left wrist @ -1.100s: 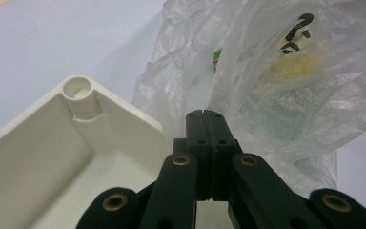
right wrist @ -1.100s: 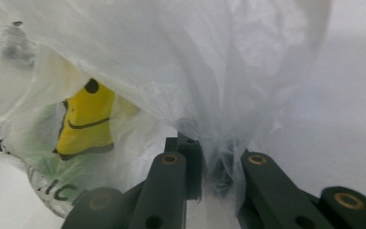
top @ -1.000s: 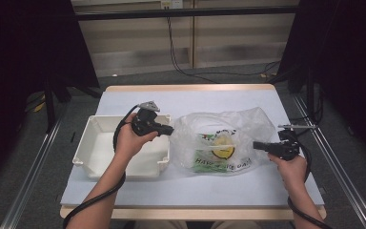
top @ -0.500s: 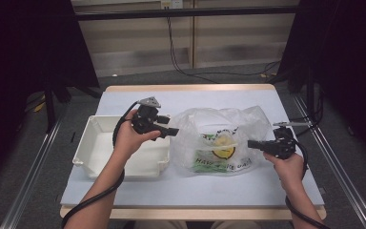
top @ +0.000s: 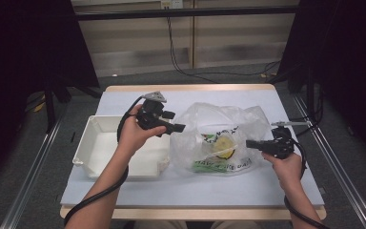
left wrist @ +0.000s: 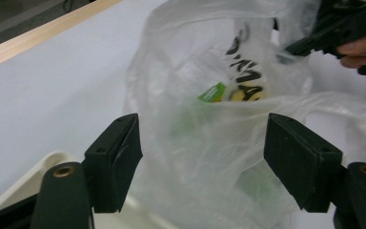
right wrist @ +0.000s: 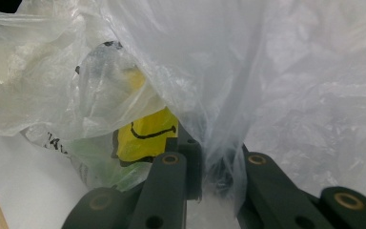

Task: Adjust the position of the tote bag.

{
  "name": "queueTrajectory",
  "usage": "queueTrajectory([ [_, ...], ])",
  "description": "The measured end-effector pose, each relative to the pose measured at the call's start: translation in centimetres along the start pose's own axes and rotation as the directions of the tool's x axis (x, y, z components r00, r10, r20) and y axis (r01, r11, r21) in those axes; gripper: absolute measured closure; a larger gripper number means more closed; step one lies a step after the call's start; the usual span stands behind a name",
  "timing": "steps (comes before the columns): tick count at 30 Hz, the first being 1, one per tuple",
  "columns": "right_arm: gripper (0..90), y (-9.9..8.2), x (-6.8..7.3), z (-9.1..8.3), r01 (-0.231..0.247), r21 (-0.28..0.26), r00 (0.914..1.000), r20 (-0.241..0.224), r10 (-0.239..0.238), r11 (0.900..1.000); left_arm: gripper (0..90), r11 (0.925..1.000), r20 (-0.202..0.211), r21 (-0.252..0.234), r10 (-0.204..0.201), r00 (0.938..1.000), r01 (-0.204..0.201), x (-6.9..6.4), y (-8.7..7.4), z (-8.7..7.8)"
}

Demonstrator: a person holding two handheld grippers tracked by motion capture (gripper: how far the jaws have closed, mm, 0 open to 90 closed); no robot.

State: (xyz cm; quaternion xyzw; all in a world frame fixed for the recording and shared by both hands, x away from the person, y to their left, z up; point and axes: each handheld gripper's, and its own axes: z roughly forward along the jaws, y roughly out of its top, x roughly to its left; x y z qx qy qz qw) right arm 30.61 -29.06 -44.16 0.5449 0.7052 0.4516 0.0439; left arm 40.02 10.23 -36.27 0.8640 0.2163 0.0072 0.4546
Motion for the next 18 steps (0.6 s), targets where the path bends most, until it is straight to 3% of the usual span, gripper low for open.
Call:
queueTrajectory([
  [8, 84.9, 0.0, 0.4, 0.2, 0.014, 0.004, 0.9999, -0.003, -0.014, 0.9999, 26.1, 1.0, 0.022, -0.009, -0.001, 0.9998, 0.001, -1.5, 1.3, 2.5],
  [13, 84.8, 0.1, 0.3, 0.2, 0.012, 0.006, 0.9999, -0.002, -0.012, 0.9999, 23.7, 0.9996, 0.032, 0.026, -0.008, 0.9994, 0.008, -2.1, 2.2, 3.8],
  [15, 84.9, 0.0, 0.3, 0.1, 0.013, 0.006, 0.9999, 0.0, -0.013, 0.9999, 23.6, 0.9991, 0.029, 0.039, 0.013, 0.9995, -0.014, -2.1, 2.5, 4.2],
  [18, 84.9, 0.1, 0.2, 0.1, 0.011, 0.003, 0.9999, -0.001, -0.011, 0.9999, 22.9, 0.999, 0.052, 0.044, -0.001, 0.9987, -0.001, -2.1, 2.6, 4.5],
])
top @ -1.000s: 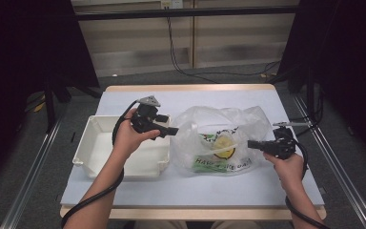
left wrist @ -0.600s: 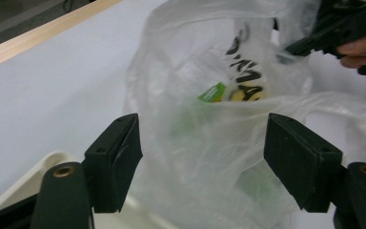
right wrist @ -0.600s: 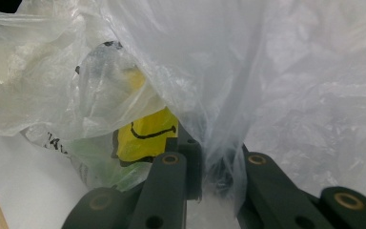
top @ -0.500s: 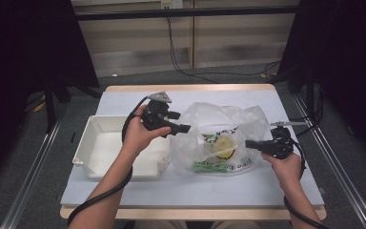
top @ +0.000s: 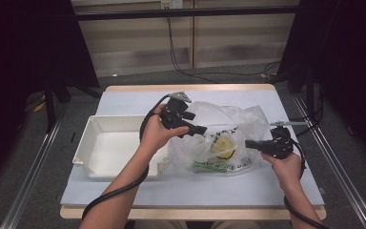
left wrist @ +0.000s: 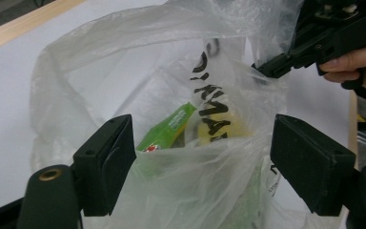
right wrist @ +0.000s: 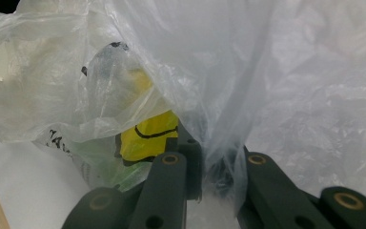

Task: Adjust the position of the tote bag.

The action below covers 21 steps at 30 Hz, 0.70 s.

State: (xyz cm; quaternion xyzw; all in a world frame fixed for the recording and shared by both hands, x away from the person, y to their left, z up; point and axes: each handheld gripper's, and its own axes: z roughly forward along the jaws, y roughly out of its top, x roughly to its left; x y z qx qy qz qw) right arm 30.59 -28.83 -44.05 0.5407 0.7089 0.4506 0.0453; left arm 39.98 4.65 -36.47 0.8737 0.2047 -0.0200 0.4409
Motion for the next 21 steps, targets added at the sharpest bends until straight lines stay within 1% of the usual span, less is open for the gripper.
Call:
queueTrajectory([
  [1, 84.9, 0.0, 0.0, 0.0, 0.0, -0.002, 1.0, 0.002, 0.0, 1.0, 22.9, 1.0, 0.001, -0.003, -0.005, 1.0, 0.005, 0.1, 0.0, 0.0],
  [2, 84.9, 0.0, -0.1, 0.0, -0.001, -0.002, 1.0, 0.0, 0.001, 1.0, 22.9, 0.9999, -0.008, 0.01, 0.001, 1.0, -0.001, 0.1, 0.0, -0.1],
  [3, 84.9, 0.0, -0.1, 0.0, -0.001, -0.001, 1.0, 0.002, 0.001, 1.0, 22.9, 1.0, 0.0, 0.007, -0.003, 1.0, 0.003, 0.3, -0.2, -0.1],
  [4, 84.9, 0.0, -0.1, 0.0, -0.002, -0.002, 1.0, 0.001, 0.002, 1.0, 22.9, 1.0, -0.006, 0.005, -0.007, 1.0, 0.007, 0.3, -0.3, -0.1],
  [5, 84.9, 0.0, -0.1, 0.0, -0.001, -0.001, 1.0, 0.0, 0.001, 1.0, 22.9, 0.9999, -0.014, 0.012, -0.008, 0.9999, 0.008, 0.5, -0.4, -0.3],
  [6, 84.9, 0.0, -0.1, 0.0, -0.003, -0.001, 1.0, 0.001, 0.003, 1.0, 23.0, 0.9998, -0.014, 0.017, -0.007, 0.9999, 0.007, 0.6, -0.4, -0.4],
  [10, 84.9, 0.0, -0.1, 0.0, -0.001, -0.001, 1.0, 0.002, 0.001, 1.0, 24.0, 0.9993, -0.022, -0.001, -0.038, 0.999, 0.038, 1.0, -0.6, -1.2],
  [12, 84.9, 0.0, -0.1, 0.0, -0.002, -0.001, 1.0, 0.003, 0.002, 1.0, 26.0, 0.9993, -0.025, -0.002, -0.037, 0.999, 0.037, 1.2, -0.5, -1.4],
  [13, 84.9, 0.0, -0.1, 0.0, -0.001, 0.0, 1.0, 0.002, 0.001, 1.0, 28.4, 0.999, -0.018, 0.002, -0.045, 0.9988, 0.045, 1.2, -0.4, -1.5],
  [14, 84.9, 0.0, -0.1, 0.0, 0.0, -0.001, 1.0, 0.003, 0.0, 1.0, 31.7, 0.9988, -0.01, 0.001, -0.048, 0.9988, 0.048, 1.2, -0.3, -1.6],
  [16, 84.9, 0.0, 0.0, 0.1, -0.001, -0.001, 1.0, 0.003, 0.001, 1.0, 31.5, 0.9992, -0.013, 0.001, -0.041, 0.9991, 0.041, 1.1, 0.0, -1.5],
  [18, 84.9, 0.0, 0.0, 0.1, -0.003, 0.0, 1.0, 0.002, 0.003, 1.0, 29.4, 0.9991, -0.019, -0.007, -0.041, 0.999, 0.041, 1.0, 0.3, -1.4],
  [19, 84.9, 0.0, 0.0, 0.1, -0.003, 0.0, 1.0, 0.002, 0.003, 1.0, 29.6, 0.9984, -0.005, -0.017, -0.054, 0.9986, 0.053, 0.9, 0.4, -1.2],
  [20, 85.0, 0.0, 0.0, 0.1, -0.001, 0.0, 1.0, 0.001, 0.001, 1.0, 29.8, 0.9986, -0.001, -0.018, -0.05, 0.9988, 0.05, 0.9, 0.4, -1.0],
  [21, 85.1, 0.0, -0.1, 0.1, -0.002, 0.001, 1.0, 0.002, 0.002, 1.0, 29.8, 0.9988, -0.006, -0.011, -0.048, 0.9988, 0.048, 0.7, 0.5, -0.7],
])
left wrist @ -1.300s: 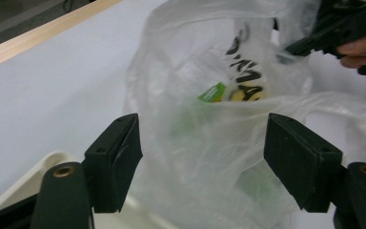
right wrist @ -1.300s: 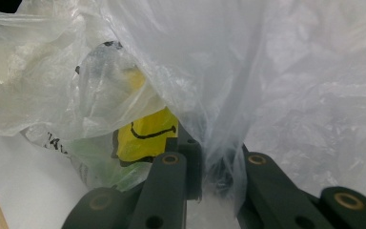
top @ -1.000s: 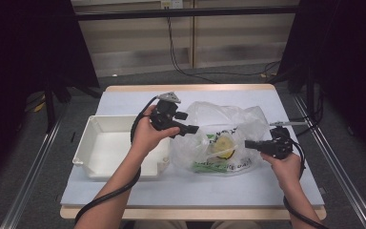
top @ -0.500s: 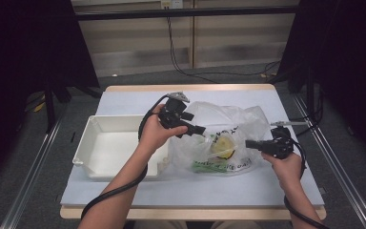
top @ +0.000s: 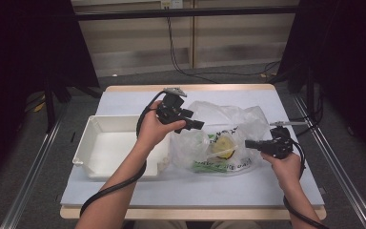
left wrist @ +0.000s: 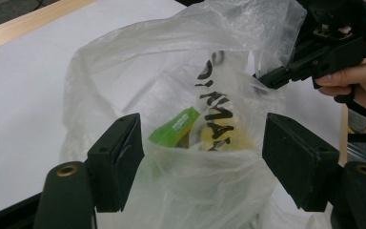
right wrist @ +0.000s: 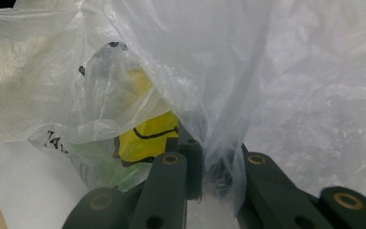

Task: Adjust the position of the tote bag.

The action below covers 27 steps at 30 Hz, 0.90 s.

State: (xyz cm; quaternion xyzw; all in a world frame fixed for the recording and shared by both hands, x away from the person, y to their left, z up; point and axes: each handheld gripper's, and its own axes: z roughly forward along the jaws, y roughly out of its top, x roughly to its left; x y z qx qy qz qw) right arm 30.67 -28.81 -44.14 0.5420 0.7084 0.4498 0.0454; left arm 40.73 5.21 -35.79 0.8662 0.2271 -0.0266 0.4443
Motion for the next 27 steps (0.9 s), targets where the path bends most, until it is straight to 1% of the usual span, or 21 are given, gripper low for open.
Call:
queueTrajectory([
  [1, 85.1, 0.0, -0.1, 0.0, 0.002, -0.001, 1.0, 0.001, -0.002, 1.0, 29.5, 1.0, -0.003, 0.002, 0.007, 1.0, -0.007, -0.1, 0.0, 0.3],
  [2, 85.1, 0.0, -0.1, 0.0, 0.0, 0.001, 1.0, 0.0, 0.0, 1.0, 28.9, 1.0, -0.006, -0.001, 0.004, 1.0, -0.004, -0.2, 0.1, 0.5],
  [4, 85.2, -0.1, -0.1, 0.0, -0.002, 0.004, 1.0, -0.001, 0.002, 1.0, 27.2, 0.9997, -0.012, -0.001, 0.024, 0.9996, -0.024, -0.5, 0.3, 1.1],
  [7, 85.2, 0.0, 0.1, 0.0, 0.002, 0.003, 1.0, -0.007, -0.002, 1.0, 21.1, 0.9991, -0.032, -0.019, 0.037, 0.9988, -0.038, -1.0, 0.6, 1.8],
  [8, 85.2, 0.0, 0.1, -0.1, 0.005, 0.002, 1.0, -0.008, -0.005, 1.0, 21.5, 0.9989, -0.025, -0.012, 0.045, 0.9987, -0.045, -1.2, 0.7, 2.1],
  [9, 85.2, 0.0, 0.2, -0.1, 0.006, 0.001, 0.9999, -0.012, -0.006, 1.0, 21.8, 0.999, -0.015, -0.012, 0.042, 0.999, -0.042, -1.5, 0.7, 2.5],
  [11, 85.2, 0.0, 0.3, -0.2, 0.007, 0.002, 0.9999, -0.016, -0.006, 1.0, 21.6, 0.9978, -0.007, 0.003, 0.066, 0.9978, -0.066, -2.0, 0.7, 3.3],
  [13, 85.1, 0.0, 0.4, -0.2, 0.01, 0.005, 0.9998, -0.02, -0.01, 0.9999, 21.5, 0.9965, -0.007, 0.019, 0.081, 0.9967, -0.081, -2.4, 0.6, 4.0],
  [14, 85.2, 0.0, 0.5, -0.2, 0.013, 0.006, 0.9997, -0.022, -0.013, 0.9999, 21.3, 0.996, -0.003, 0.03, 0.084, 0.9965, -0.084, -2.5, 0.5, 4.6],
  [15, 85.1, 0.0, 0.6, -0.2, 0.015, 0.011, 0.9996, -0.024, -0.015, 0.9998, 22.2, 0.9963, 0.0, 0.029, 0.081, 0.9967, -0.081, -2.6, 0.3, 5.0],
  [17, 85.2, 0.1, 0.7, -0.2, 0.021, 0.012, 0.9995, -0.026, -0.021, 0.9997, 22.6, 0.9948, 0.016, 0.05, 0.088, 0.996, -0.089, -2.7, 0.0, 5.7],
  [18, 85.1, 0.1, 0.8, -0.3, 0.022, 0.013, 0.9993, -0.031, -0.021, 0.9997, 24.3, 0.9953, 0.018, 0.053, 0.08, 0.9967, -0.081, -2.7, -0.2, 6.1],
  [19, 85.1, 0.1, 0.9, -0.4, 0.023, 0.014, 0.9991, -0.035, -0.023, 0.9996, 24.7, 0.9931, 0.018, 0.07, 0.093, 0.9955, -0.094, -2.7, -0.4, 6.5],
  [20, 85.1, 0.1, 0.9, -0.5, 0.026, 0.012, 0.999, -0.037, -0.025, 0.9996, 25.7, 0.9931, 0.021, 0.076, 0.087, 0.996, -0.088, -2.7, -0.7, 6.8],
  [21, 85.1, 0.2, 1.0, -0.6, 0.031, 0.011, 0.9988, -0.038, -0.03, 0.9995, 28.9, 0.9927, 0.019, 0.083, 0.086, 0.9961, -0.087, -2.7, -0.9, 7.1],
  [22, 84.9, 0.2, 1.1, -0.7, 0.033, 0.013, 0.9986, -0.043, -0.033, 0.9994, 32.4, 0.9915, 0.022, 0.096, 0.086, 0.9961, -0.087, -2.6, -1.1, 7.3],
  [23, 84.8, 0.3, 1.2, -0.8, 0.036, 0.016, 0.9983, -0.047, -0.035, 0.9992, 38.0, 0.9896, 0.021, 0.11, 0.091, 0.9956, -0.093, -2.6, -1.3, 7.6],
  [24, 84.5, 0.3, 1.2, -0.9, 0.038, 0.018, 0.9982, -0.048, -0.037, 0.9991, 43.5, 0.9883, 0.011, 0.122, 0.09, 0.9959, -0.091, -2.6, -1.4, 7.8],
  [25, 84.5, 0.4, 1.3, -1.0, 0.037, 0.02, 0.9978, -0.056, -0.036, 0.9991, 46.2, 0.9886, 0.016, 0.123, 0.086, 0.9962, -0.087, -2.6, -1.6, 8.1],
  [26, 84.2, 0.4, 1.3, -1.1, 0.039, 0.02, 0.9974, -0.062, -0.038, 0.999, 51.4, 0.9864, 0.022, 0.134, 0.093, 0.9954, -0.095, -2.6, -1.7, 8.2],
  [27, 83.7, 0.5, 1.3, -1.2, 0.037, 0.023, 0.9973, -0.065, -0.036, 0.999, 56.7, 0.9857, 0.02, 0.136, 0.098, 0.995, -0.099, -2.6, -1.7, 8.3],
])
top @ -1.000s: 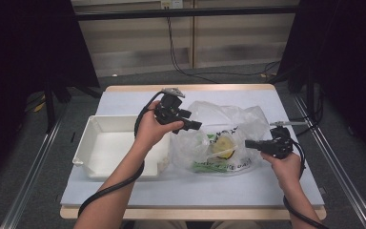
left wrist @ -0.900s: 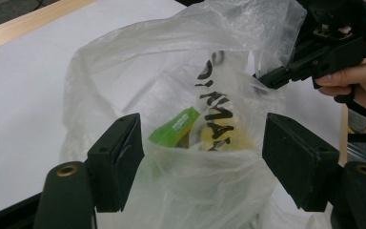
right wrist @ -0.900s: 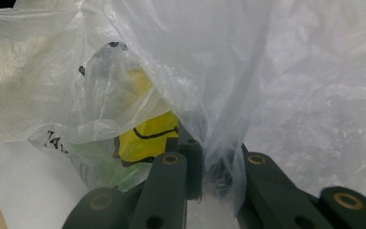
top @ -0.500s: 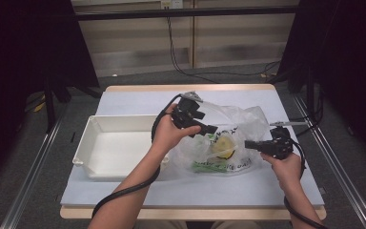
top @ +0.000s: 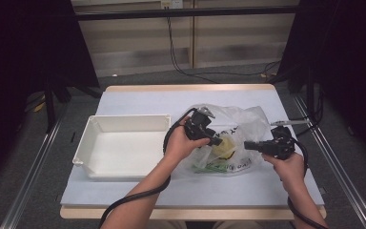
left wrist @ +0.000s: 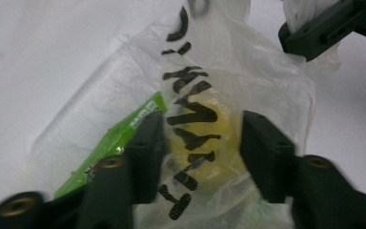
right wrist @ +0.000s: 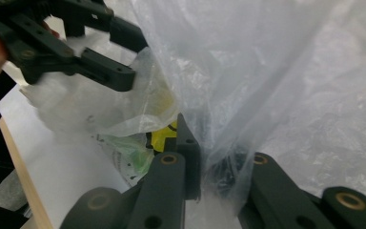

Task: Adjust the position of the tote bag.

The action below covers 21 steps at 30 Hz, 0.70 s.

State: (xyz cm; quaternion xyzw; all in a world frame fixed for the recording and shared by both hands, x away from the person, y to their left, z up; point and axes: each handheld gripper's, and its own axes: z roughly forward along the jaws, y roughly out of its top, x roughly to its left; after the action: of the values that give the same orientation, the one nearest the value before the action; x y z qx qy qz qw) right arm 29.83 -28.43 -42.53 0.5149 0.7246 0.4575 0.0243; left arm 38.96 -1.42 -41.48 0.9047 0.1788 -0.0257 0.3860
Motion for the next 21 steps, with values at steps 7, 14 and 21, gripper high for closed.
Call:
queueTrajectory([
  [7, 83.3, 1.2, -0.1, -1.2, -0.009, -0.024, 0.9999, 0.007, 0.009, 0.9997, 88.3, 0.9997, 0.024, 0.019, -0.015, 0.9996, 0.014, -0.2, -0.6, 0.3],
  [14, 76.7, 2.6, -2.2, -2.1, -0.095, -0.049, 0.9941, 0.046, 0.098, 0.9942, 90.0, 0.9981, 0.028, 0.062, -0.004, 0.9996, 0.002, -0.2, -1.7, 0.4],
  [21, 51.7, 1.8, -2.3, -2.4, -0.056, -0.018, 0.9933, 0.1, 0.058, 0.9983, 90.0, 0.9991, 0.05, 0.041, 0.004, 0.9987, -0.006, -0.4, -1.8, -0.1],
])
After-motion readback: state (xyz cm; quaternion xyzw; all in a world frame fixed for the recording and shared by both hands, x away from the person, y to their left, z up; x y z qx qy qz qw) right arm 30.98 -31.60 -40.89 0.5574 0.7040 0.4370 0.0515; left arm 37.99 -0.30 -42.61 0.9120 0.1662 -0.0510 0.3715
